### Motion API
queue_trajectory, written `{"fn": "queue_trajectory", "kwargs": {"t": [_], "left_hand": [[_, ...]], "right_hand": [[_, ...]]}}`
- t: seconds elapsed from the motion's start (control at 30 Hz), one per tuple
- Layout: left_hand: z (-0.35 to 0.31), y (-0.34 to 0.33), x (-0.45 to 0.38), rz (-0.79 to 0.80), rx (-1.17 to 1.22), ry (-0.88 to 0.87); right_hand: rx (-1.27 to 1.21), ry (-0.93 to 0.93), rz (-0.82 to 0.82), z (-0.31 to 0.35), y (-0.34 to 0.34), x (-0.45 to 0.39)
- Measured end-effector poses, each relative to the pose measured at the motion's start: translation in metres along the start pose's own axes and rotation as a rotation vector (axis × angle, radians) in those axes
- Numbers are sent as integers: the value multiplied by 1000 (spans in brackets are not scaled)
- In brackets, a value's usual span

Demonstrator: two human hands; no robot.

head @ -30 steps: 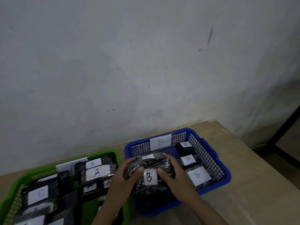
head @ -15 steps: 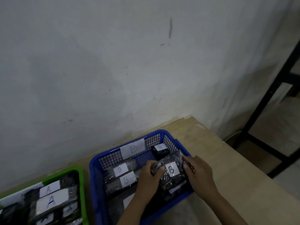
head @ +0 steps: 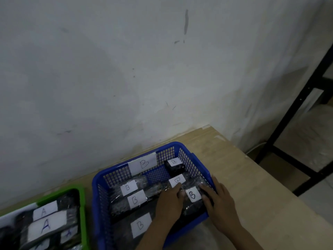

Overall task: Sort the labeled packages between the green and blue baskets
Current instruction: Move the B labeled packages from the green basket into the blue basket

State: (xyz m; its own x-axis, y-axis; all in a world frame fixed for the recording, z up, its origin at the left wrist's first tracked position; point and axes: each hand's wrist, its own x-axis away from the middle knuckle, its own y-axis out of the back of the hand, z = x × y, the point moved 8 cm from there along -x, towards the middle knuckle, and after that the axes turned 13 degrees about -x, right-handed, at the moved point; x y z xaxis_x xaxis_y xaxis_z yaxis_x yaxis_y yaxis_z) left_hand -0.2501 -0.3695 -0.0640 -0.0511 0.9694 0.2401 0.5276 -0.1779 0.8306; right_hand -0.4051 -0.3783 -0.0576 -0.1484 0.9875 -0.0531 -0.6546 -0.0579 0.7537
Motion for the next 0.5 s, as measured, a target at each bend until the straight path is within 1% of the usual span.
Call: {"fn": "queue_trajectory", "kwargs": {"t": [0.07, 0.13, 0.2, 0.23, 0.27, 0.33, 0.43, 0.5], "left_hand": [[-8, -1, 9, 78, -93, -31], [-14, 6, 26, 59, -150, -74], [-10, 24, 46, -34, -130, -84], [-3, 34, 58, -82, -95, -76], [6, 44, 70, -131, -57, -64], [33, 68, 95, -240, 13, -27], [89, 107, 140, -463, 89, 83], [131, 125, 171, -537, 108, 168]], "right_hand": [[59, -68, 46, 1, -2, 2], [133, -110, 64, 11, -5, 8], [79, -52, -26, 36, -5, 16], [30, 8, -74, 50, -8, 22], [-6, 35, -78, 64, -13, 28], [-62, 81, -6, 94, -36, 39], [-176, 219, 88, 150, -72, 59], [-225, 284, 157, 183, -96, 77]]}}
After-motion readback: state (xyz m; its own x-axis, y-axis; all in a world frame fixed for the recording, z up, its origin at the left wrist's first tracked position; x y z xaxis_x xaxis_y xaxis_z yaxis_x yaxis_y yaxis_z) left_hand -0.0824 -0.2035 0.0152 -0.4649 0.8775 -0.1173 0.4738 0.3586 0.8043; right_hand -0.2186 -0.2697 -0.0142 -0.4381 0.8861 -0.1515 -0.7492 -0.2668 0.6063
